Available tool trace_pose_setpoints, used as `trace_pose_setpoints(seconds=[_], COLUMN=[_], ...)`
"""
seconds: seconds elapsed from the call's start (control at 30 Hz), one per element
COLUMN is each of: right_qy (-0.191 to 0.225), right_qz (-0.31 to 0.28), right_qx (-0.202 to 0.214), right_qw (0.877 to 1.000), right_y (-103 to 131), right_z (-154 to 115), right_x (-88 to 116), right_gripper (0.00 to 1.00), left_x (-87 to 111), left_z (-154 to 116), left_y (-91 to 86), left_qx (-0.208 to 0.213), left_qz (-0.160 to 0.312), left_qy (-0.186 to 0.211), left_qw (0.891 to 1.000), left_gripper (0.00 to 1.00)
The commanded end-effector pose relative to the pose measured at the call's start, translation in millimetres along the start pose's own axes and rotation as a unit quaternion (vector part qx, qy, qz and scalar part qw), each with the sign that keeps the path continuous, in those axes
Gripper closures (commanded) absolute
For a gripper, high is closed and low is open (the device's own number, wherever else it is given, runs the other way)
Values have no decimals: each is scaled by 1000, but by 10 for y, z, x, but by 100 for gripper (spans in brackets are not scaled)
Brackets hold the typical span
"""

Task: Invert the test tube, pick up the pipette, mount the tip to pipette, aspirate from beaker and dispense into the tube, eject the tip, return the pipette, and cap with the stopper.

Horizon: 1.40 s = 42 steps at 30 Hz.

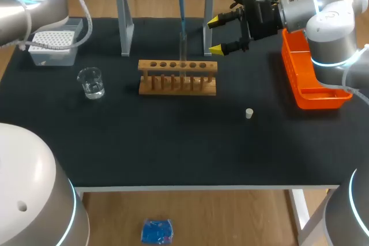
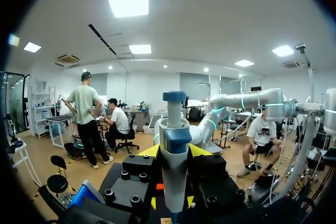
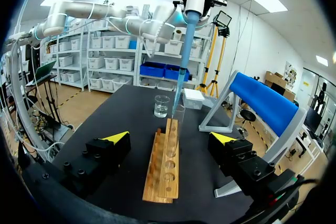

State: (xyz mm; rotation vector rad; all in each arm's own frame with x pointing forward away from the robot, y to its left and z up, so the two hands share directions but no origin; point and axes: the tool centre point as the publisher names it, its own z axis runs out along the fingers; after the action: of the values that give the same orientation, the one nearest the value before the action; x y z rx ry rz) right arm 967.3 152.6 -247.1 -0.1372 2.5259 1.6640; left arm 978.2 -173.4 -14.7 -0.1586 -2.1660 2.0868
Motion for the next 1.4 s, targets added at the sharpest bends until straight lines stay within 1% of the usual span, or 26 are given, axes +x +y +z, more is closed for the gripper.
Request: trace_pose_setpoints(seconds=[0.03, 0.37, 0.5, 0.6, 0.93, 1.23, 1.4], right_qy=[0, 0, 0, 0, 0, 0, 0], right_qz=[0, 0, 0, 0, 0, 0, 0], right_qx=[0, 0, 0, 0, 0, 0, 0], right_qw=[1000, 1000, 1000, 1000, 1000, 1000, 1000], right_y=[-4, -4, -4, -4, -4, -4, -4], right_z=[-3, -3, -3, -3, -3, -3, -3], right_x=[-1, -1, -1, -1, -1, -1, -1], right_gripper=[0, 0, 0, 0, 0, 0, 0], left_x=[-18, -22, -17, -15, -1, 12, 19], left_z=[4, -23, -35, -44, -58, -48, -47], left_y=[15, 47, 59, 67, 79, 65, 60], left_qx=[-4, -18, -14, -4, 25, 29, 22], left_qz=[-5, -11, -5, 4, 23, 28, 19], left_qy=[-1, -15, -23, -25, -16, -3, 5], left_qw=[1000, 1000, 1000, 1000, 999, 999, 1000], left_gripper=[100, 100, 100, 100, 100, 100, 100])
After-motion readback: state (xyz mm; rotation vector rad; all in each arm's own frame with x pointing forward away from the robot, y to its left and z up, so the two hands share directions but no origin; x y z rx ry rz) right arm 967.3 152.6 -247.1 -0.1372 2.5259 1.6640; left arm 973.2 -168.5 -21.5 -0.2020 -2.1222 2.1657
